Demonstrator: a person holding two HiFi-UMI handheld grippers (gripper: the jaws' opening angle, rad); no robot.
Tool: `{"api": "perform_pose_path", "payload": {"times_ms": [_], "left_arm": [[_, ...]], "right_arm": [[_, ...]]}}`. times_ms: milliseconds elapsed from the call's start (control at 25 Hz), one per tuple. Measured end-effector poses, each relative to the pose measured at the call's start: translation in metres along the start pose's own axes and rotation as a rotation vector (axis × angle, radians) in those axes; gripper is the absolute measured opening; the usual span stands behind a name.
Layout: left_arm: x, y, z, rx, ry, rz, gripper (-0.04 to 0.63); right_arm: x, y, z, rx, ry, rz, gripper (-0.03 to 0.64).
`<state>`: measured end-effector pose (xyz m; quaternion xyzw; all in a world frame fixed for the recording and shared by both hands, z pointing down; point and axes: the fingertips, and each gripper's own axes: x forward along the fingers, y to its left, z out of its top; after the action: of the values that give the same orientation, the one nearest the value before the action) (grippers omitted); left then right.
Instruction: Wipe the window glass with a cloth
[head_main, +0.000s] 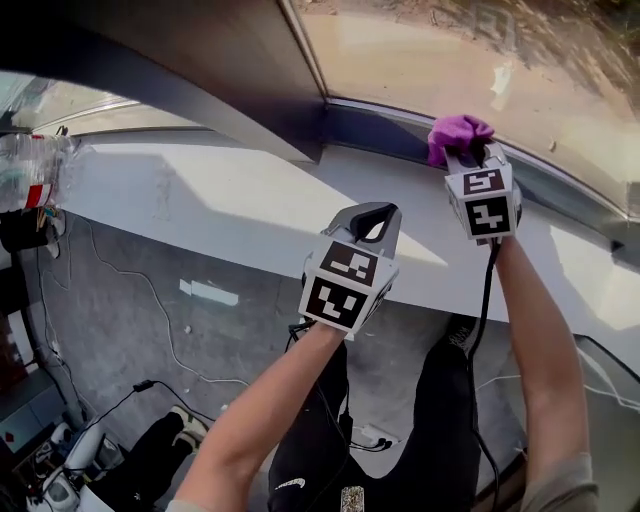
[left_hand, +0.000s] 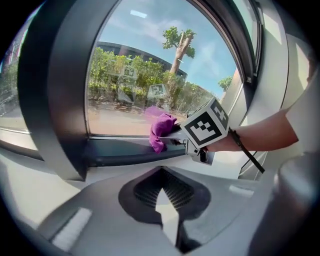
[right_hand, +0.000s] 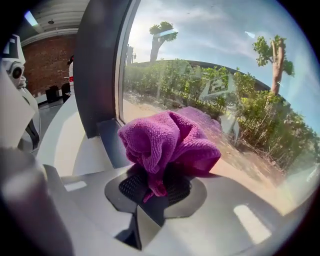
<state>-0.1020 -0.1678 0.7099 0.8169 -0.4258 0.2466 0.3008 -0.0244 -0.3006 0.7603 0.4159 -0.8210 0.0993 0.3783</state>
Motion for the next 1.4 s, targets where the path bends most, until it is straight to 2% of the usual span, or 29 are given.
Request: {"api": "perform_pose_path", "payload": {"times_ms": [560,880,1120,1400], "left_arm": [[0.114,-0.182,0.037,0.099,0.028,-0.13,0.0],[0.164,-0.261,0.058,0.169,0.051,-0.173,0.0],[0.185,-0.303,0.068,0.212,0.064,-0.195,0.0],[0.199,-0.331,0.075,0.258,0.084,-0.201,0.0]], "right_arm": [[-0.102,-0.193,-0.153,0.138,0.062,-0.17,0.103],[-0.153,-0.294,-0.227,0.261,0.06,-0.289,0.103],[-0.188,-0.354,-0.273,0.406,0.064,-0.387,0.103],[-0.215,-0.402,-0.311,0.547,0.07,-0.503,0.103]]}}
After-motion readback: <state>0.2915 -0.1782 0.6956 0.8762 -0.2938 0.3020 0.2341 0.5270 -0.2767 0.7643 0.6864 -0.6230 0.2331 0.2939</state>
